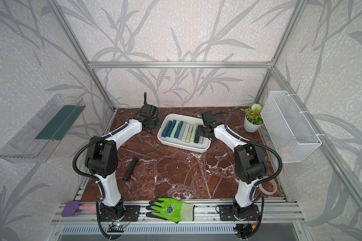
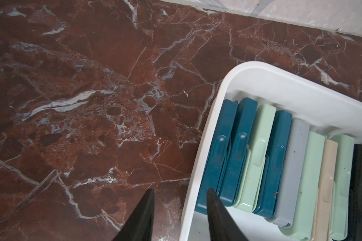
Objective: Put the pruning pliers into the storage box
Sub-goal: Place the pruning pliers in the storage box.
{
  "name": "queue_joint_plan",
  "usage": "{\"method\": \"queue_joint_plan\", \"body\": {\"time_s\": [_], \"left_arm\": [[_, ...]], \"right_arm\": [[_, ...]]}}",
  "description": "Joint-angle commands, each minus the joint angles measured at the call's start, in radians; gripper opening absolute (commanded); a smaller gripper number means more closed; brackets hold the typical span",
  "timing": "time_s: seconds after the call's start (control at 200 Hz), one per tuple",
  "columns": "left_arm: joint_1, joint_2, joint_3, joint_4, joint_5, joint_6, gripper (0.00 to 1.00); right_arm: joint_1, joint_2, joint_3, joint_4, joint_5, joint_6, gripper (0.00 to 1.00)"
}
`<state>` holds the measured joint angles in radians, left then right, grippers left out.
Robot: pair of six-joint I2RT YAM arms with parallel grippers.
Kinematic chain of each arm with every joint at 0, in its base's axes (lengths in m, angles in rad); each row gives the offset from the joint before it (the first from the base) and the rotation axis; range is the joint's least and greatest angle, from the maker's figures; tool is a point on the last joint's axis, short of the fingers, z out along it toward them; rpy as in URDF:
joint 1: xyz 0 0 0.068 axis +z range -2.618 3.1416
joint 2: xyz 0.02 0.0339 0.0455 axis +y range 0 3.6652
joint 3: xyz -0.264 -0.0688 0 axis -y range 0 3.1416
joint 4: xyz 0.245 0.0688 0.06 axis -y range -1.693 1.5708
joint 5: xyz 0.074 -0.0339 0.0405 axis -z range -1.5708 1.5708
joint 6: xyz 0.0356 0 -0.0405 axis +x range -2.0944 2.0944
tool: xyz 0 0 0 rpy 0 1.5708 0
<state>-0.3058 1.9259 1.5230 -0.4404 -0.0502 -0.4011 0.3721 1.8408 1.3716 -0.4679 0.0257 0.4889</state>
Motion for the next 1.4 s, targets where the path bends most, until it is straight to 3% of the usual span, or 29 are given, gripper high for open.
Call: {"method": "queue_joint_plan", "body": {"time_s": [0.0, 0.31, 0.93, 1.25, 1.395], "left_arm": [[-0.003, 0.005, -0.013, 0.015, 0.004, -0.01, 0.42], [-0.005, 0.027, -0.021, 0.023, 0.014, -0.011, 0.42], [-0.038, 0.074, -0.039, 0.054, 0.056, -0.036, 0.4], [-0.043, 0.049, -0.066, 0.061, 0.053, -0.051, 0.39], [-0.037, -0.001, -0.081, 0.05, 0.002, -0.039, 0.44]], "right_arm": [[-0.002, 0.028, 0.022, 0.007, 0.017, 0.066, 0.7], [-0.004, 0.119, 0.032, 0.055, -0.038, 0.129, 0.7], [-0.01, 0.194, 0.078, 0.119, -0.16, 0.118, 0.69], [-0.012, 0.203, 0.115, 0.109, -0.161, 0.084, 0.69], [-0.013, 0.151, 0.113, 0.079, -0.113, 0.04, 0.75]]}}
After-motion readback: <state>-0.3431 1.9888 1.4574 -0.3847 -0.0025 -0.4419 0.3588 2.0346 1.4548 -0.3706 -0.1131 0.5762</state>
